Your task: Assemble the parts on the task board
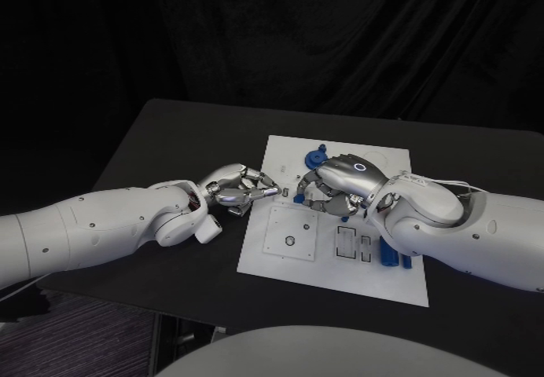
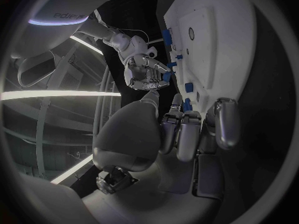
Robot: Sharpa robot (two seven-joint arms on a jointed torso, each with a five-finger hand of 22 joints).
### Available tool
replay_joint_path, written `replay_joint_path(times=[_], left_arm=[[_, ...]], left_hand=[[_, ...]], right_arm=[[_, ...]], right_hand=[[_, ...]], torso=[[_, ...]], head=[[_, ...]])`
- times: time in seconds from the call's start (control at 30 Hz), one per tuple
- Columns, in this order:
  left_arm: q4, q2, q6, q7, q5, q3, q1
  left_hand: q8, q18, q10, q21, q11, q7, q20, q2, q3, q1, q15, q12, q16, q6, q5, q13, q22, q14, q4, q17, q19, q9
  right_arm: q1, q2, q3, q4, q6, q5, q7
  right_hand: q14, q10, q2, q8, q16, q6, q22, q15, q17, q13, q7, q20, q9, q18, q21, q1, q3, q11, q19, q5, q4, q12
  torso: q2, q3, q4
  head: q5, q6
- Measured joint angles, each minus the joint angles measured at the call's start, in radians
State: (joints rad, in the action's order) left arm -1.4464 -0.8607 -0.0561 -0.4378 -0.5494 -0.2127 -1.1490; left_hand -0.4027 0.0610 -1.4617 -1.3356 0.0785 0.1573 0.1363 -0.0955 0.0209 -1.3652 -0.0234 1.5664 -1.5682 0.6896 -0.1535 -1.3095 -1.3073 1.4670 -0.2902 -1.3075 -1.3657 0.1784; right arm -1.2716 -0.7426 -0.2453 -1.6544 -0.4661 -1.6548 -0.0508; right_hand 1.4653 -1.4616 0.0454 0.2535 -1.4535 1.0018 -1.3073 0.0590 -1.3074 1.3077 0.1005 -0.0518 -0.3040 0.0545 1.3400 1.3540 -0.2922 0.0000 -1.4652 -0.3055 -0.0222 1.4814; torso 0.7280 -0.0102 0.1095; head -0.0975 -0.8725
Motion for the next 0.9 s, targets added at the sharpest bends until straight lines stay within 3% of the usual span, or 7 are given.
replay_joint_path(times=[0.3, 0.53, 0.9], left_arm=[[0.0, 0.023, 0.023, 0.001, 0.003, 0.0, 0.0], [0.005, 0.038, 0.037, 0.004, 0.004, 0.0, 0.0], [0.017, 0.055, 0.055, 0.025, 0.005, 0.0, 0.0]], left_hand=[[0.012, 0.0, 0.0, 0.0, 0.0, 0.0, 0.0, 0.0, -0.02, 0.0, -0.004, 0.0, 0.0, 0.0, -0.001, 0.0, 0.0, -0.004, 0.001, 0.0, 0.0, -0.006], [0.025, 0.0, 0.0, 0.0, 0.0, 0.007, 0.004, -0.01, -0.039, -0.013, -0.007, 0.002, 0.0, 0.007, -0.036, -0.002, 0.0, 0.0, 0.006, 0.0, 0.004, -0.013], [0.026, 0.0, -0.003, 0.0, 0.004, 0.007, 0.003, -0.018, -0.043, -0.032, -0.007, 0.006, 0.0, 0.015, -0.053, -0.002, 0.0, 0.0, 0.01, 0.0, 0.004, -0.014]], right_arm=[[-0.001, 0.018, 0.0, 0.01, -0.002, 0.004, -0.001], [-0.001, 0.03, 0.0, 0.014, -0.001, 0.005, -0.001], [-0.001, 0.036, 0.0, 0.015, 0.0, 0.012, -0.001]], right_hand=[[0.0, 0.0, 0.0, -0.002, 0.0, 0.0, 0.0, 0.0, 0.0, 0.0, 0.0, 0.0, 0.0, 0.0, 0.0, 0.0, 0.0, 0.0, 0.0, 0.0, 0.0, 0.0], [0.0, 0.0, 0.001, 0.001, 0.0, 0.0, 0.0, 0.0, 0.0, 0.0, 0.0, 0.0, 0.0, 0.0, 0.0, 0.0, 0.0, 0.0, 0.0, 0.001, 0.0, 0.0], [0.0, 0.0, 0.001, 0.002, -0.002, 0.0, 0.0, 0.0, 0.0, 0.0, 0.0, 0.0, 0.0, 0.0, 0.0, 0.0, 0.004, 0.0, 0.0, 0.001, 0.001, -0.001]], torso=[[0.0, 0.0, 0.0007], [0.0, 0.0002, 0.0021], [0.0, 0.0012, 0.002]], head=[[0.001, 0.0], [0.0, 0.0], [-0.002, 0.0]])
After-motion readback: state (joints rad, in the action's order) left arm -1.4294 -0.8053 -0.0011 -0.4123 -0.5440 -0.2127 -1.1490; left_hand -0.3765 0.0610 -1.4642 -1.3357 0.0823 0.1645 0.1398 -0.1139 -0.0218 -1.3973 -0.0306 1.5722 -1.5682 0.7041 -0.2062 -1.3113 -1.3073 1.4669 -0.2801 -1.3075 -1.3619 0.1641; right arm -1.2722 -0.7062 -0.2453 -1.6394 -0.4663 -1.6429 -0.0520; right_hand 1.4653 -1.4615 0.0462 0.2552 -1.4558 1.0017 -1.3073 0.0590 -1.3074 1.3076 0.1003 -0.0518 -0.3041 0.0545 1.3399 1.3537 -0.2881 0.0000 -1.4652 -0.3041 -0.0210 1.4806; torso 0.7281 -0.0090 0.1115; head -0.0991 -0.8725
